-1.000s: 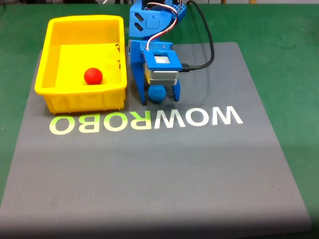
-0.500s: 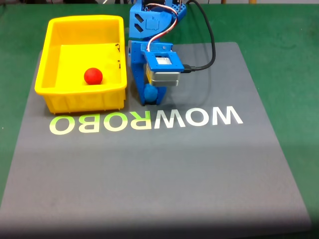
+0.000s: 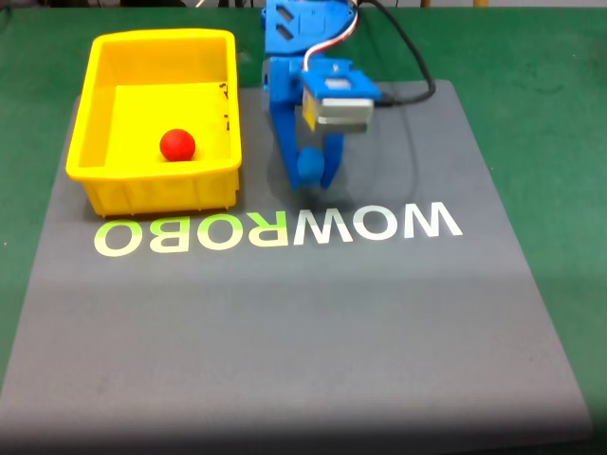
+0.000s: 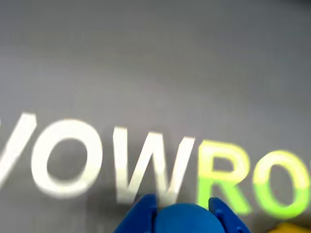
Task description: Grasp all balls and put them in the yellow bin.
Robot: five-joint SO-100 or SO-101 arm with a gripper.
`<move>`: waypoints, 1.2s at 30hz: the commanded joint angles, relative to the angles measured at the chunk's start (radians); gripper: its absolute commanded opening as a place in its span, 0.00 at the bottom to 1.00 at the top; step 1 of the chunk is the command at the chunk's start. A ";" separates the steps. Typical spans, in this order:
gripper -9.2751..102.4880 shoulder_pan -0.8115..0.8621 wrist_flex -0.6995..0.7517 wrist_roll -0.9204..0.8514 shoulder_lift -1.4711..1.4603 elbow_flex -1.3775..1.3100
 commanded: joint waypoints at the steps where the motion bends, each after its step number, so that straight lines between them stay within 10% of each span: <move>1: 0.08 -0.003 -0.018 0.031 0.120 -0.104; 21: 0.08 0.308 0.362 -0.043 0.577 -0.106; 36: 0.17 0.618 0.371 -0.120 0.634 0.020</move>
